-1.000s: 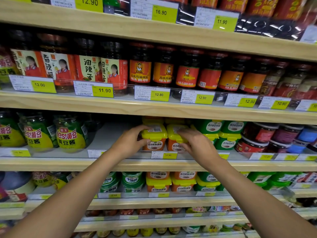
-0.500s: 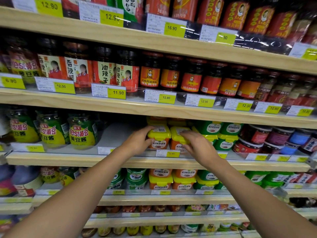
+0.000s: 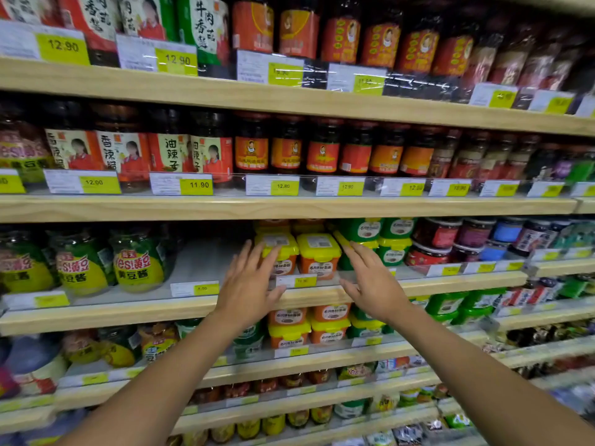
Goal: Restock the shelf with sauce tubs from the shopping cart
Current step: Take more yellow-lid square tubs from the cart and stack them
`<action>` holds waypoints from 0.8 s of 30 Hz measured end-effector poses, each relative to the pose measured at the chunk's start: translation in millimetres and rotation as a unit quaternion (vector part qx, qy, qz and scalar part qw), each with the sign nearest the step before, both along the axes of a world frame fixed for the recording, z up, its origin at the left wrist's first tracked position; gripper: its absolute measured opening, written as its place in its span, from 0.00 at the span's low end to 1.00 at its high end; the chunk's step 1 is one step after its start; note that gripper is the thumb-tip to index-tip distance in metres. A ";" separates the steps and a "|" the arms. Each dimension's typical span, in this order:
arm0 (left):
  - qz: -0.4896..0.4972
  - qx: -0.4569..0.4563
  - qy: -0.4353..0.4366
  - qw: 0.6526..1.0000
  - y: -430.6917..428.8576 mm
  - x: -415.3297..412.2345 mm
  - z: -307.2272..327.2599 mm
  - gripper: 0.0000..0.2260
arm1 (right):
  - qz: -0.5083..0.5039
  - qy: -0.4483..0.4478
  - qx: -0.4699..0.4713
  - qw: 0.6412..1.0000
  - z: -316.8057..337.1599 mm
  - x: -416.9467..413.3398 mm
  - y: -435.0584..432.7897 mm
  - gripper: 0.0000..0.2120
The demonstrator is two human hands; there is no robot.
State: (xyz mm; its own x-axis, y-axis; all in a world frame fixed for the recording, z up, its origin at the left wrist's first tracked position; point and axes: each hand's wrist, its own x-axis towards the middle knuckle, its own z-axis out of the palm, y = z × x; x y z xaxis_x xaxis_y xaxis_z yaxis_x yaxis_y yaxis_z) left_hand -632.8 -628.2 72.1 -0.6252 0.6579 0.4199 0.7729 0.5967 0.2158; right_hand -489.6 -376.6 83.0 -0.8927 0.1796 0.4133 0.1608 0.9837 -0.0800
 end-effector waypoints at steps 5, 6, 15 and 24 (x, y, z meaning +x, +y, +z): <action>-0.055 -0.011 0.109 0.992 35.9 49.4 -27.0 0.40 | -0.037 -0.011 0.027 0.999 -26.1 55.9 24.6 0.36; -0.066 -0.019 0.117 0.991 46.2 60.5 -33.8 0.40 | -0.049 -0.017 0.036 0.998 -31.5 71.4 30.7 0.36; -0.155 -0.100 0.099 0.978 165.7 194.3 -82.0 0.40 | -0.172 -0.099 0.004 0.980 -78.1 255.7 107.8 0.39; -0.272 -0.147 0.076 0.948 312.1 376.7 -121.8 0.44 | -0.318 -0.139 -0.064 0.936 -103.2 471.9 182.5 0.40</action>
